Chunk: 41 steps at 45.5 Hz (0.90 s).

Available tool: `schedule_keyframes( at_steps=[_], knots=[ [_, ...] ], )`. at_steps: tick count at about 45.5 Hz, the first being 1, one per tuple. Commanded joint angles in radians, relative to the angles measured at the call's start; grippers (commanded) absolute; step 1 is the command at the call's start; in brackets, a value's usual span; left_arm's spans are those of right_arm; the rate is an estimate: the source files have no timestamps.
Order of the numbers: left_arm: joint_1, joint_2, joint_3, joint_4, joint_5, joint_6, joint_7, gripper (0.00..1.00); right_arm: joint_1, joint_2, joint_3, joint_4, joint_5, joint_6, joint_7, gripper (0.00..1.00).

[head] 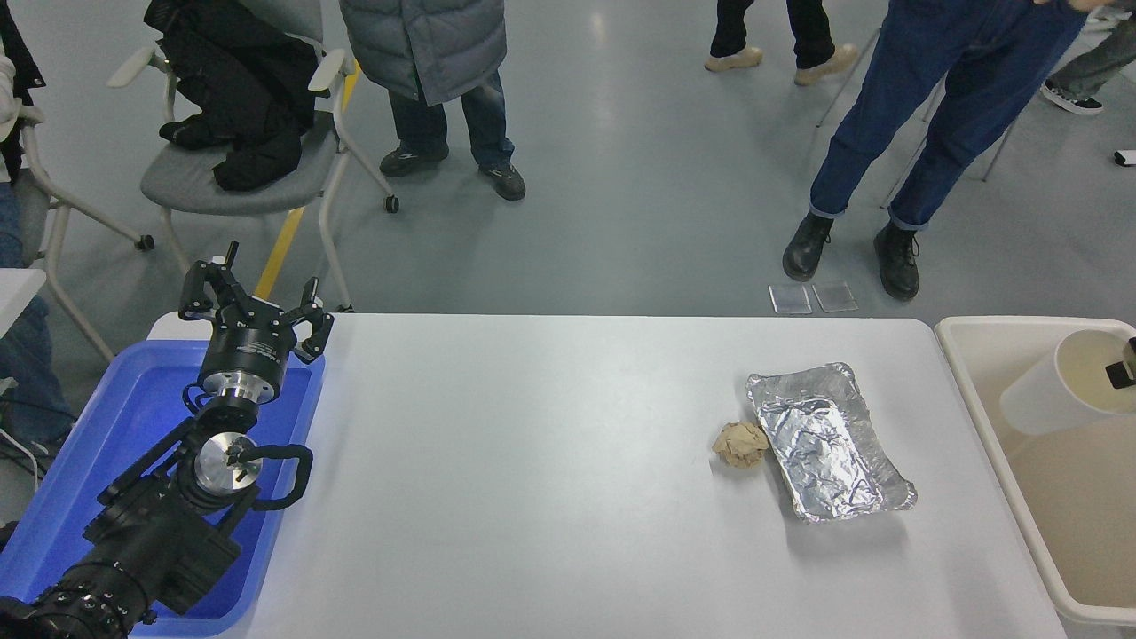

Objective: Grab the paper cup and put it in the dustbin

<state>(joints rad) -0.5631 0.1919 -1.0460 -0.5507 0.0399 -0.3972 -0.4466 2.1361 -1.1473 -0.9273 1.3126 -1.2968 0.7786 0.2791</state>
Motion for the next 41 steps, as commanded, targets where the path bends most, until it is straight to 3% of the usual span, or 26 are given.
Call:
schedule_keyframes(
  at_steps=[1, 29, 41],
  knots=[
    [0.000, 0.000, 0.000, 0.000, 0.000, 0.000, 0.000, 0.99, 0.110, 0.014, -0.071, 0.005, -0.003, 0.007, 0.000, 0.00],
    [0.000, 0.000, 0.001, 0.000, 0.001, 0.000, -0.001, 0.99, 0.171, 0.020, -0.099, 0.001, -0.038, 0.007, 0.002, 0.00],
    [0.000, 0.000, 0.003, 0.000, 0.000, 0.000, 0.000, 0.99, 0.157, 0.009, -0.102, -0.029, -0.107, 0.007, 0.000, 0.00]
  ],
)
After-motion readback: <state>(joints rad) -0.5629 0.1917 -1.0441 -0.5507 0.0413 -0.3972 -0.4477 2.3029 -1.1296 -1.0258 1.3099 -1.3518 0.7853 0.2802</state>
